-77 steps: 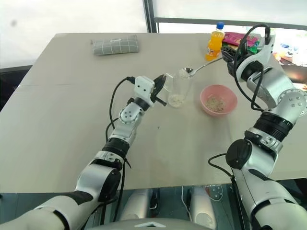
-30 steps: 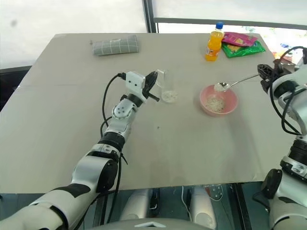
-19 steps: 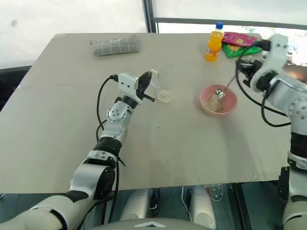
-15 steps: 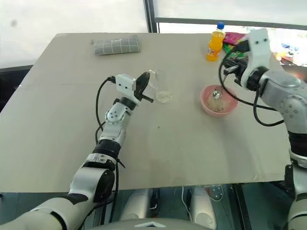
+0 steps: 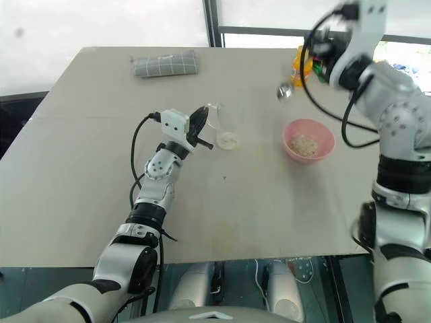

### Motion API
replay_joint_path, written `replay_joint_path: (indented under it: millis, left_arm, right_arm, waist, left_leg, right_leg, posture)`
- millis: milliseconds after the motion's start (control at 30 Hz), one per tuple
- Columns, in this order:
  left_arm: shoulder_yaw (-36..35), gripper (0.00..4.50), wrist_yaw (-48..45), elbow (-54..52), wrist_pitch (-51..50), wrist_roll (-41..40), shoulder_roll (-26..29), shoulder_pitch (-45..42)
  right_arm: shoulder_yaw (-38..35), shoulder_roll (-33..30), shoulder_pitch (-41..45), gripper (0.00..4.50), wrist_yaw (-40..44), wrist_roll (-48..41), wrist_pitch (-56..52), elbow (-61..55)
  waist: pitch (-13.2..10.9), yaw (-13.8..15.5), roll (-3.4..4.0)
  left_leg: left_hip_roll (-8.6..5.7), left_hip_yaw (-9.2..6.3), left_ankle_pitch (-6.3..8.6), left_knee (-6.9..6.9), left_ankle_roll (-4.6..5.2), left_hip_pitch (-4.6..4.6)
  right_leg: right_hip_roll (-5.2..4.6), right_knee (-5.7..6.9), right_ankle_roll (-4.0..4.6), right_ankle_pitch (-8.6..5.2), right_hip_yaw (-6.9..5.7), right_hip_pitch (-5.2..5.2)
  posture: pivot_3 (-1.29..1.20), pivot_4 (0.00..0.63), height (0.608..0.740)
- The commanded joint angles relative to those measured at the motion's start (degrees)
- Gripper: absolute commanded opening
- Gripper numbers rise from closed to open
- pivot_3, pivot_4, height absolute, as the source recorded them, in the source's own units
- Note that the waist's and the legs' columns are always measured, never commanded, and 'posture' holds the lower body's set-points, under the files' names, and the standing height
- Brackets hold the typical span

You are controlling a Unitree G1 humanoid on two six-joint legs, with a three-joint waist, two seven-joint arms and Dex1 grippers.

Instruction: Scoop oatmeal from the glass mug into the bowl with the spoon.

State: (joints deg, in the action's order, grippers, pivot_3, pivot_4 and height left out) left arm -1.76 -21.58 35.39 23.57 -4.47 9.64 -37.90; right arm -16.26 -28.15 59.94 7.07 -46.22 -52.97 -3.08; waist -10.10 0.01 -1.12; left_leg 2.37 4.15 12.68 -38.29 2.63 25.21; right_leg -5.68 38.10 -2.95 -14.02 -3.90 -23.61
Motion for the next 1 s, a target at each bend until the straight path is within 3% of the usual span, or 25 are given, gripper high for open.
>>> replay_joint_path:
  millis: [33, 367, 567, 600, 700, 833, 1000]
  left_arm:
    - [0.48, 0.09, -1.13, -2.82, 1.87, -0.07, 0.18, -0.39]
    - [0.92, 0.09, -0.92, -0.58, 3.93, 0.57, -1.24, 0.17]
    - [0.83, 0.09, 1.6, 3.67, 6.05, 1.86, -3.47, -1.08]
    - [1.05, 0.0, 2.23, 4.65, 7.17, 2.58, -3.68, -1.37]
    - [0.99, 0.0, 4.07, 7.4, 9.39, 3.72, -4.36, -1.8]
    - [1.3, 0.0, 4.93, 9.2, 11.85, 4.56, -4.89, -0.77]
    - [1.25, 0.0, 4.97, 9.28, 13.63, 4.5, -4.72, 0.43]
  right_arm:
    - [-4.16, 3.92, 2.17, 0.0, -4.44, -5.64, -3.47, -1.11]
    - [0.34, 12.2, -3.16, 0.0, -7.96, -8.88, -10.52, -6.8]
    - [5.16, 11.12, -5.88, 0.0, -3.73, -4.65, -10.04, -4.28]
    - [5.86, 10.54, -6.08, 0.76, -2.62, -3.71, -9.65, -3.81]
    - [6.37, 10.47, -6.15, 1.93, -1.31, -1.48, -7.55, -2.77]
    - [4.9, 11.8, -6.32, 3.84, -1.4, -0.59, -5.54, -2.61]
    - [4.52, 11.79, -6.6, 3.84, -1.05, 0.42, -4.69, -2.85]
  waist:
    - [0.0, 0.16, 0.0]
    - [0.01, 0.41, 0.02]
    - [0.01, 0.64, 0.03]
    - [0.02, 0.66, 0.03]
    - [0.02, 0.62, 0.03]
    - [0.02, 0.62, 0.03]
    - [0.02, 0.64, 0.03]
  left_leg:
    - [-0.01, 0.0, 0.0, 0.0, 0.0, 0.03]
    - [-0.05, -0.05, -0.01, -0.07, -0.01, 0.47]
    - [-0.07, -0.07, 0.0, -0.13, 0.02, 0.48]
    - [-0.08, -0.07, 0.05, -0.13, 0.09, 0.47]
    - [-0.08, -0.08, 0.11, -0.13, 0.21, 0.47]
    - [-0.08, -0.09, 0.1, -0.13, 0.19, 0.46]
    - [-0.08, -0.09, 0.1, -0.14, 0.19, 0.46]
  right_leg:
    - [-0.01, -0.02, 0.0, 0.0, 0.0, 0.0]
    - [-0.02, -0.06, -0.05, 0.04, -0.07, -0.31]
    - [-0.02, -0.05, -0.1, 0.07, -0.07, -0.3]
    - [-0.02, -0.05, -0.11, 0.07, -0.07, -0.3]
    - [-0.02, -0.05, -0.12, 0.08, -0.07, -0.3]
    - [-0.01, -0.02, -0.12, 0.08, -0.07, -0.3]
    - [-0.02, -0.02, -0.12, 0.08, -0.08, -0.3]
  posture:
    - [0.0, 0.15, 0.718]
    - [0.0, 0.15, 0.718]
    - [0.0, 0.15, 0.718]
    - [0.0, 0.15, 0.718]
    - [0.0, 0.15, 0.718]
    - [0.0, 0.15, 0.718]
    - [0.0, 0.15, 0.718]
